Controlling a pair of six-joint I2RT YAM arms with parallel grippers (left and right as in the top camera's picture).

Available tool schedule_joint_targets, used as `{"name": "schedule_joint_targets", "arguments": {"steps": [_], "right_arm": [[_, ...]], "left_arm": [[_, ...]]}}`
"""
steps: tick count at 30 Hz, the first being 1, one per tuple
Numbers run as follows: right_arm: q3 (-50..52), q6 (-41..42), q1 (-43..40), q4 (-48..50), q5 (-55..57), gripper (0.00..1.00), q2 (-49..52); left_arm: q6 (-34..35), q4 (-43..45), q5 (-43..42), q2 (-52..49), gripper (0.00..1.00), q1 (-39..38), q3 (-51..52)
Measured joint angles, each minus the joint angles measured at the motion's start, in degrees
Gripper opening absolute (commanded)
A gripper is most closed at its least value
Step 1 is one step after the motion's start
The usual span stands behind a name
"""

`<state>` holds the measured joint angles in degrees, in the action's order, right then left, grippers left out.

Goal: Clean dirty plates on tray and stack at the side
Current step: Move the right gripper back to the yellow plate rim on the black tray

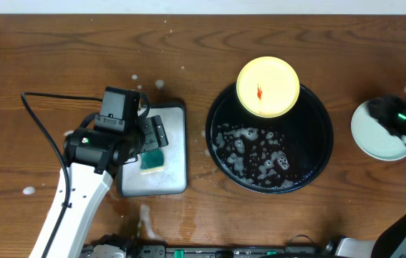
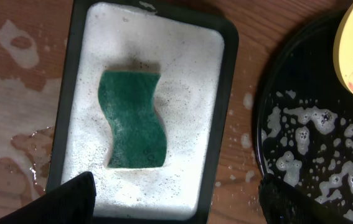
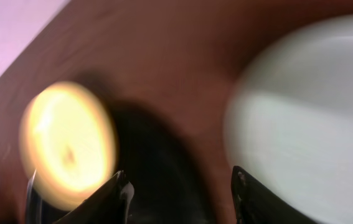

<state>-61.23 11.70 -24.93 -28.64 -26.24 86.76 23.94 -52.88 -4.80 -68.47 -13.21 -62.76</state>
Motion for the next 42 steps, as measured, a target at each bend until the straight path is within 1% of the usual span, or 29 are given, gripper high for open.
{"name": "schedule_joint_targets", "arguments": {"steps": [2, 4, 6, 8, 10, 12, 15, 18, 19, 20, 21, 22, 25, 28, 32, 39, 42], "right_arm": [[-0.70, -3.15, 7.30, 1.11, 0.98, 0.57, -0.37], [-0.83, -6.14, 13.25, 2.58, 3.30, 0.64, -0.07], [-0.87, -9.20, 19.39, 5.57, 7.26, 0.68, 1.53], [-0.90, -11.26, 23.47, 9.40, 11.82, 0.68, 4.31], [-0.92, -12.66, 25.99, 13.29, 16.06, 0.65, 8.00], [-0.98, -13.53, 27.10, 18.60, 19.43, 0.64, 12.76], [-0.98, -14.05, 27.23, 22.62, 21.20, 0.60, 18.05], [-0.96, -14.29, 27.19, 25.09, 21.97, 0.49, 22.69], [-0.96, -14.27, 27.21, 25.20, 22.03, 0.40, 23.56], [-0.96, -14.12, 27.21, 25.27, 21.79, 0.21, 24.17], [-0.96, -13.60, 27.28, 25.24, 21.79, 0.10, 24.26], [-0.96, -13.57, 27.41, 24.90, 21.73, 0.01, 24.26], [-1.22, -10.78, 27.34, 22.67, 19.45, 0.01, 24.20], [-1.81, -7.41, 27.41, 17.18, 18.14, 0.01, 23.28], [-1.57, -2.60, 27.41, 7.78, 18.14, 0.01, 20.22], [-1.33, 6.25, 27.45, -12.61, 18.45, 0.01, 9.33], [-1.01, 9.01, 27.76, -19.26, 18.62, 0.01, 8.52]], "left_arm": [[0.00, 0.00, 0.00, 0.00, 0.84, 0.00, 0.00], [0.00, 0.02, 0.00, -0.02, 0.84, 0.00, 0.00], [0.00, 0.00, 0.00, 0.00, 0.84, 0.00, 0.00], [0.00, 0.02, 0.00, 0.00, 0.84, 0.00, 0.00], [0.00, 0.02, 0.00, 0.00, 0.84, 0.00, 0.00], [0.00, 0.00, 0.00, -0.02, 0.84, 0.00, 0.00], [0.00, -0.02, -0.02, 0.00, 0.84, 0.00, 0.00], [0.00, 0.00, 0.00, 0.00, 0.84, 0.00, 0.00], [0.00, 0.00, 0.00, 0.00, 0.84, 0.00, 0.00], [0.00, 0.00, -0.02, 0.00, 0.84, 0.00, 0.00], [0.00, 0.00, 0.00, 0.00, 0.84, 0.00, 0.00], [0.00, 0.00, 0.00, 0.00, 0.84, 0.00, 0.00], [0.00, 0.00, 0.00, -0.02, 0.84, 0.00, 0.00], [0.00, 0.02, 0.00, 0.00, 0.84, 0.00, 0.00], [0.00, 0.00, 0.00, -0.02, 0.84, 0.00, 0.00], [0.00, 0.00, 0.00, 0.00, 0.84, 0.00, 0.00], [0.00, 0.00, 0.00, 0.00, 0.84, 0.00, 0.00]]}}
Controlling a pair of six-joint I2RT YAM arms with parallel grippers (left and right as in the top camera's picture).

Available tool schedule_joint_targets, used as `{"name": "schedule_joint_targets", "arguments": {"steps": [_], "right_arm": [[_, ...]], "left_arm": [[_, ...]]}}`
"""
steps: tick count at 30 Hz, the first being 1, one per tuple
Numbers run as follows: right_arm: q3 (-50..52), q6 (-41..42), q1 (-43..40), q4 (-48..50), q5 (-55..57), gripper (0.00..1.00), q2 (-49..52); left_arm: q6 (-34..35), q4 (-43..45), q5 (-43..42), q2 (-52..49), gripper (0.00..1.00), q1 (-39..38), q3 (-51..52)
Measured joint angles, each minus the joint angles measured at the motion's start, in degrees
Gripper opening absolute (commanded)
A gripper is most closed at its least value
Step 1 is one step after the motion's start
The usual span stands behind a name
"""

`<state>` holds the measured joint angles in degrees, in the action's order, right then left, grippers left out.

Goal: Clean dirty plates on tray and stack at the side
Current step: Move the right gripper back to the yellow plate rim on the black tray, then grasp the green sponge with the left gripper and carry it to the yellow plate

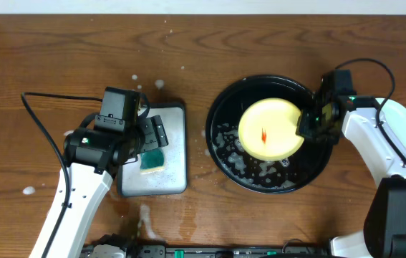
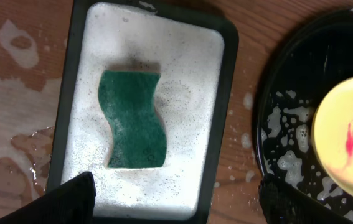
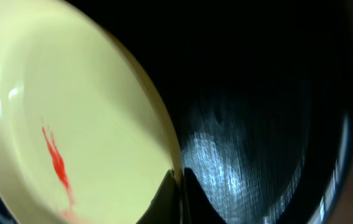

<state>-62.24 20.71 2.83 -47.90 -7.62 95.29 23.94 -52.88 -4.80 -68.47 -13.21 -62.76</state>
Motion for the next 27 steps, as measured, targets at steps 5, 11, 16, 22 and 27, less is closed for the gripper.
{"name": "schedule_joint_targets", "arguments": {"steps": [5, 11, 16, 22, 27], "right_arm": [[4.87, 5.88, 2.80, 1.33, 0.11, 0.33, 0.09], [5.97, 6.01, 4.02, 2.84, -0.17, 0.33, -0.15], [3.89, -3.02, 4.02, 3.21, -1.79, 0.32, -7.21], [2.21, -10.84, 4.02, 3.34, -4.61, 0.32, -19.50], [2.14, -12.92, 4.02, 1.79, -5.46, 0.32, -24.30]], "left_arm": [[0.00, 0.02, 0.00, 0.00, 0.84, 0.00, 0.00], [0.00, 0.39, 0.00, 0.00, 0.84, 0.00, 0.00], [0.24, 0.52, 1.11, 0.00, 0.94, -0.02, 0.50], [1.68, 8.55, 7.78, -2.45, 0.88, 0.09, 9.57], [2.16, 17.31, 8.07, -12.20, 0.63, 0.42, 15.69]]}}
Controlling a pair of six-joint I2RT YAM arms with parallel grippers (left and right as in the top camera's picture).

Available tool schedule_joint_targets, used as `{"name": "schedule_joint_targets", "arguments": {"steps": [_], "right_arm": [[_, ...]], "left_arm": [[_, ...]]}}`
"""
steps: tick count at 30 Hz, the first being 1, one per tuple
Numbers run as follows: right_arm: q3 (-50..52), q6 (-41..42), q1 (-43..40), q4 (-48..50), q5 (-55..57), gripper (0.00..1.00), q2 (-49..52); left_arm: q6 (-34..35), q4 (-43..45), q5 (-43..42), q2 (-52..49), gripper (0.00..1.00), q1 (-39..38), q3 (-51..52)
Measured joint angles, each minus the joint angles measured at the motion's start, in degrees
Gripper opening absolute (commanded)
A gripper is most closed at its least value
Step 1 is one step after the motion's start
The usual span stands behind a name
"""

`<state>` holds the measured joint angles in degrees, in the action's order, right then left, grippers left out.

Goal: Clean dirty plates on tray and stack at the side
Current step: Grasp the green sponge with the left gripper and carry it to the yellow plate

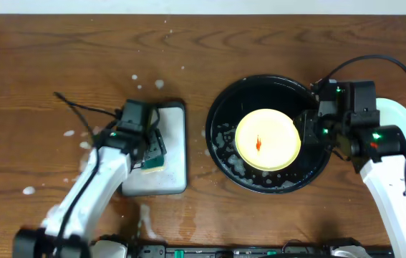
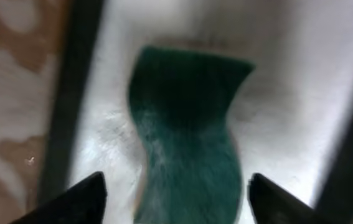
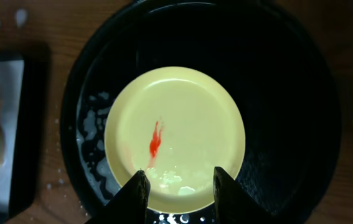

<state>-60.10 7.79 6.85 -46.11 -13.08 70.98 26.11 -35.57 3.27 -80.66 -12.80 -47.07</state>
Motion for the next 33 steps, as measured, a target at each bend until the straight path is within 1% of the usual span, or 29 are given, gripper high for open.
{"name": "schedule_joint_targets", "arguments": {"steps": [1, 3, 6, 7, 10, 12, 15, 21, 24, 28, 30, 33], "right_arm": [[0.00, -0.26, 0.00, -0.28, -0.07, 0.31, -0.26], [0.00, -0.63, 0.00, -0.94, -0.17, 0.30, -0.46], [0.00, -0.90, 0.00, -2.21, -0.22, 0.28, -0.46], [0.00, -0.90, 0.00, -2.62, -0.22, 0.28, -0.46], [0.00, -0.83, 0.00, -3.76, 0.11, 0.29, -0.46], [0.00, -0.17, -0.02, -4.24, 1.66, 0.33, -0.44], [0.00, 1.40, -0.44, -4.26, 4.90, 0.34, -0.44], [0.00, 2.86, -4.02, -4.28, 7.74, 0.35, 1.40], [0.00, 2.40, -6.29, -4.33, 7.45, 0.39, 4.42], [0.00, -1.27, -8.87, -4.17, 3.37, 0.39, 11.13], [0.00, -3.15, -9.42, -3.54, 1.20, 0.36, 14.88], [0.00, -5.18, -9.64, -1.88, -1.57, 0.32, 20.31]], "left_arm": [[0.15, 1.75, -0.39, -2.38, 0.59, 0.00, 0.24], [0.48, 5.22, -1.66, -7.23, 0.41, 0.00, 0.33], [0.96, 7.80, -1.99, -11.93, 0.13, 0.00, 0.24], [1.38, 8.02, -1.73, -12.66, 0.08, 0.00, 0.04], [1.84, 7.96, -1.38, -13.38, 0.08, 0.26, -0.52], [1.99, 7.87, -1.38, -13.40, 0.07, 0.26, -0.59], [1.92, 6.40, -1.40, -13.31, 0.07, 0.28, -1.27], [-0.55, -2.08, -3.48, -10.01, 0.08, 0.31, -3.87], [-2.62, -5.73, -6.10, -6.32, 0.07, 0.20, -6.93], [-4.50, -9.46, -7.85, -2.73, 0.07, -0.96, -12.66], [-5.25, -11.28, -8.28, -2.03, 0.07, -2.43, -15.80], [-5.60, -11.47, -9.57, -1.95, 0.07, -5.44, -19.76]]}}
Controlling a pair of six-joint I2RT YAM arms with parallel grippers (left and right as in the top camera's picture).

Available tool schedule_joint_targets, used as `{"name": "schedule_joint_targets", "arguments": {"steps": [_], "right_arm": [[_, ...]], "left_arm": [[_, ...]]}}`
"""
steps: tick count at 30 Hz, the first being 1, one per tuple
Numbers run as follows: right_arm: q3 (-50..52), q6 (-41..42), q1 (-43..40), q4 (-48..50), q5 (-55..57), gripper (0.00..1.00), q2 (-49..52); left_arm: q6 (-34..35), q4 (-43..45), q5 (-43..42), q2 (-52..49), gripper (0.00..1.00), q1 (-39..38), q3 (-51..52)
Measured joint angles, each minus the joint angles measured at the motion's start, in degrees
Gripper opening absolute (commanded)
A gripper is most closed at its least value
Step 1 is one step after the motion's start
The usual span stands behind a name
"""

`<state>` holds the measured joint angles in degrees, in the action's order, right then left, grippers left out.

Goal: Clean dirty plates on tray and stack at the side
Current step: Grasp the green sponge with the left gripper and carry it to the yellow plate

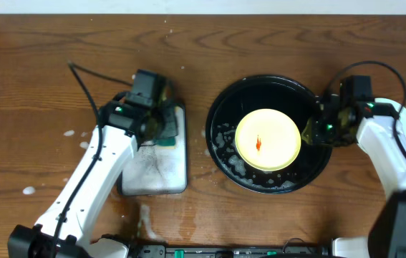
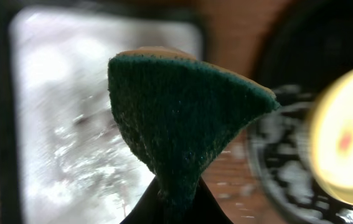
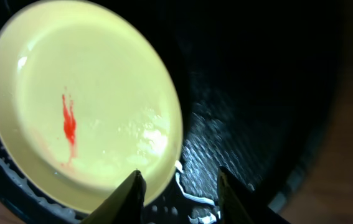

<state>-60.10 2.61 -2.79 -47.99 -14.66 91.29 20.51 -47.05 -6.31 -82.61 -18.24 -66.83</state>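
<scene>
A yellow plate [image 1: 268, 139] with a red smear [image 3: 69, 120] lies in the round black tray [image 1: 319, 161]. My right gripper [image 3: 178, 185] is open low over the plate's right rim [image 3: 175, 134]. A green sponge [image 2: 176, 118] hangs pinched in my left gripper [image 2: 175, 205], held above the foamy rectangular tray [image 1: 152, 168]. In the overhead view the sponge [image 1: 163, 125] sits over that tray's upper right part.
A pale plate rests on the table at the far right, partly hidden by my right arm. Foam patches [image 1: 224, 140] lie in the black tray's left half. Drops of foam [image 1: 29, 190] spot the wood at left.
My left gripper has shut on the sponge and now holds it up off the foam, toward the tray's upper right. My right gripper is lower and closer to the yellow plate's right rim, still open.
First the yellow plate rested on the black tray's far edge, my right gripper by the pale plate, my left open above the sponge. Then my right gripper gripped the plate, now mid-tray. Then it was open above it. Now the sponge is lifted.
</scene>
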Motion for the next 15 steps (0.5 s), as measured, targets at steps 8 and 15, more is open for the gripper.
{"name": "schedule_joint_targets", "arguments": {"steps": [8, 15], "right_arm": [[0.00, -2.10, 0.02, 5.57, -2.99, 0.15, 10.47], [-0.13, -2.40, 1.44, 8.46, -4.13, 0.01, 14.10]], "left_arm": [[4.28, 9.38, -4.22, -0.79, 0.07, -10.23, -1.70], [9.84, 22.21, -5.38, -8.24, 0.07, -18.49, -1.84]]}}
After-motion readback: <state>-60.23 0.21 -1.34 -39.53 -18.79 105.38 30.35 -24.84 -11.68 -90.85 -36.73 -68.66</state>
